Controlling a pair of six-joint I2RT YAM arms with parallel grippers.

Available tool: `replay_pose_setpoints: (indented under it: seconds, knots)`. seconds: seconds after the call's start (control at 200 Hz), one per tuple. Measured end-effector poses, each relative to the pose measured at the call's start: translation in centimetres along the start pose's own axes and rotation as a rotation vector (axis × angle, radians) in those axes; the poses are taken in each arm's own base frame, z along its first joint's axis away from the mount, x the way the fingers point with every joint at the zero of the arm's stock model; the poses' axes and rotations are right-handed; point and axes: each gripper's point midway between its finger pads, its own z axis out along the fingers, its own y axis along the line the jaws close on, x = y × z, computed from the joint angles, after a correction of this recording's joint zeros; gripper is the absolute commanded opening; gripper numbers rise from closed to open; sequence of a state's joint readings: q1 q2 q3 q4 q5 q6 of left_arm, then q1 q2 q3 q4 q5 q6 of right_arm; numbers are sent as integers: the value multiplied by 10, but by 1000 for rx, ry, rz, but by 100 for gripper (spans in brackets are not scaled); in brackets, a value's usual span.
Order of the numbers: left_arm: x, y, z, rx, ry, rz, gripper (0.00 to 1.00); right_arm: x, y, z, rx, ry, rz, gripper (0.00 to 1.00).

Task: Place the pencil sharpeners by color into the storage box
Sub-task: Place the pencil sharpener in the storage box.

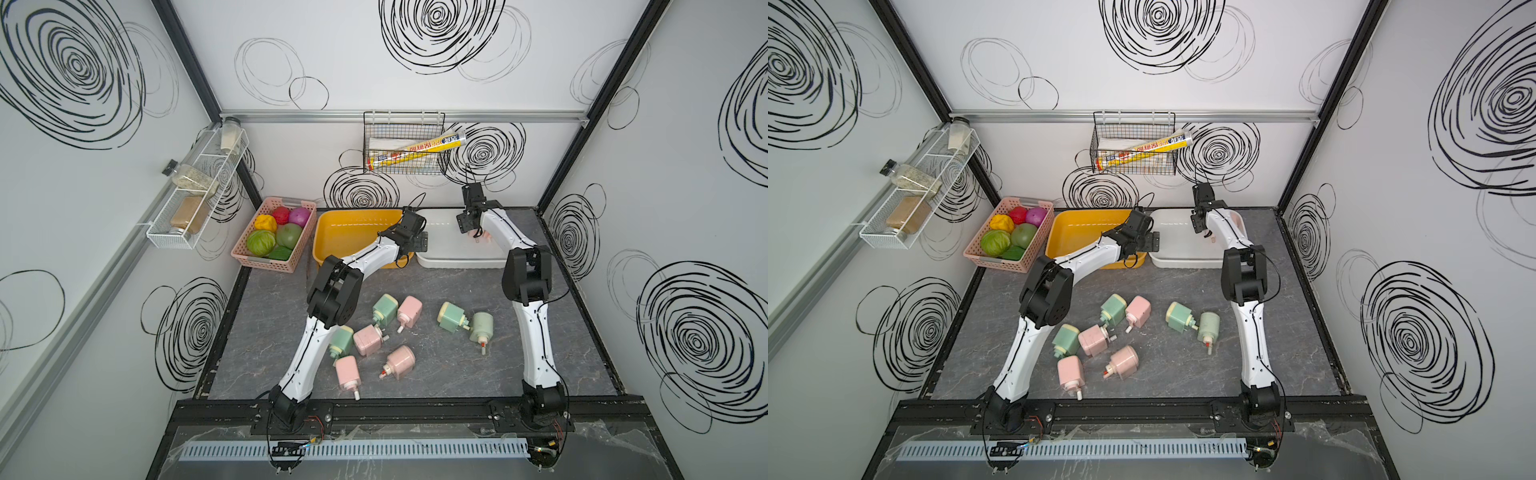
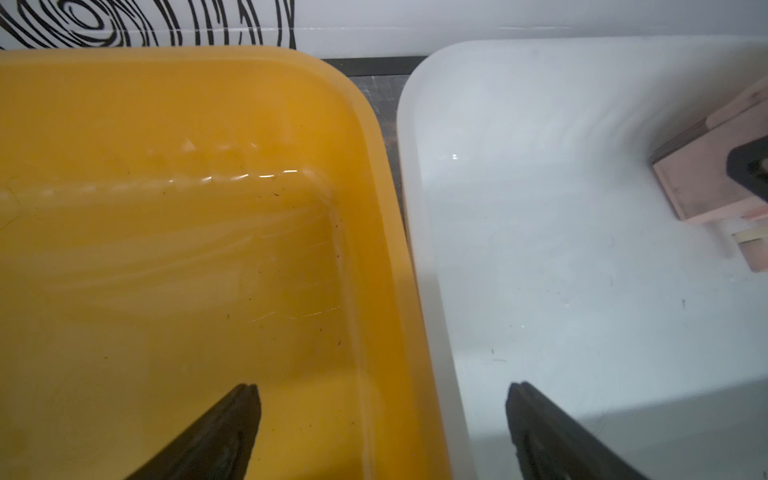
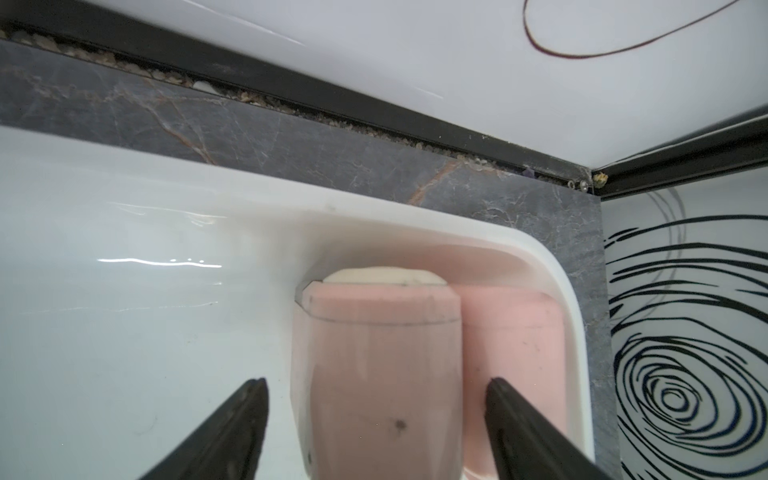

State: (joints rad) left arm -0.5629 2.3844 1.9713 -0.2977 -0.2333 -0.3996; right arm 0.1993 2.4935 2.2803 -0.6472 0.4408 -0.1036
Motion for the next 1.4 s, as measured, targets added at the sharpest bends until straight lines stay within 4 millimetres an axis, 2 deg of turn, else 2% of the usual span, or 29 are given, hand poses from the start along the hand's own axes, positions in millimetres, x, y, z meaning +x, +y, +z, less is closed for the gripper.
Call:
replay_pose_setpoints:
  seconds: [0.38, 0.575, 0.991, 1.091, 1.166, 1.306, 1.401]
  knots:
    - [1, 3, 1, -9, 1, 0, 99, -9, -18, -3, 120, -30, -4, 100]
    - [14, 7, 5, -25, 26, 7, 99, -10, -24, -4, 159, -31, -11, 100]
    - [11, 9, -3, -27, 22, 5, 99, -12, -6, -6, 66, -45, 6, 100]
    - [11, 10, -11, -20, 21, 6, 99, -6, -6, -18, 30, -49, 37, 100]
    - [11, 9, -18, -3, 24, 6, 99, -4, -8, -36, -4, -65, 67, 100]
    - [4, 5, -35, 32, 4, 9, 99, -16, -20, -78, -51, -151, 140, 100]
    - [-2, 1, -48, 59, -17, 5, 99, -21, -28, -99, -64, -200, 179, 100]
